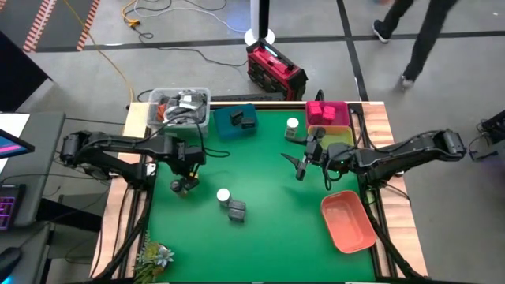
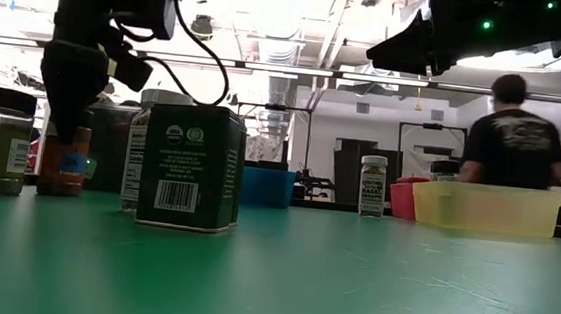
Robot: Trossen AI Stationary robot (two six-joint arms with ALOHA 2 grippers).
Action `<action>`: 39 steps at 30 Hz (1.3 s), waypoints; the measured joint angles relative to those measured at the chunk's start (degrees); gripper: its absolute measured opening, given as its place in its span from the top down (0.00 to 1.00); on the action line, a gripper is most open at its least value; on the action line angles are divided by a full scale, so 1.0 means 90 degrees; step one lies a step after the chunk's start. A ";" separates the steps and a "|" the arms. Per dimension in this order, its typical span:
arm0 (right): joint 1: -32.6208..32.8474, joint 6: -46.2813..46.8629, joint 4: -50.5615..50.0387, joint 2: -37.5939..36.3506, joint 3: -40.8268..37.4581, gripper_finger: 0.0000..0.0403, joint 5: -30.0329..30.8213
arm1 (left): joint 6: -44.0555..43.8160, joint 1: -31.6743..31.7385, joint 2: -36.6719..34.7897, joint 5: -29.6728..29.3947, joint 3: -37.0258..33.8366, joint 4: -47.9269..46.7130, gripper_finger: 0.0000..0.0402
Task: Sort spices by type
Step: Put the black seasoning from the middle left into the yellow bin
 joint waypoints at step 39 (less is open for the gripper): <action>-0.0103 -0.0584 0.0723 0.2588 0.1692 0.30 -0.0061 | 0.2484 0.0908 0.1696 0.0712 0.3461 0.0954 0.51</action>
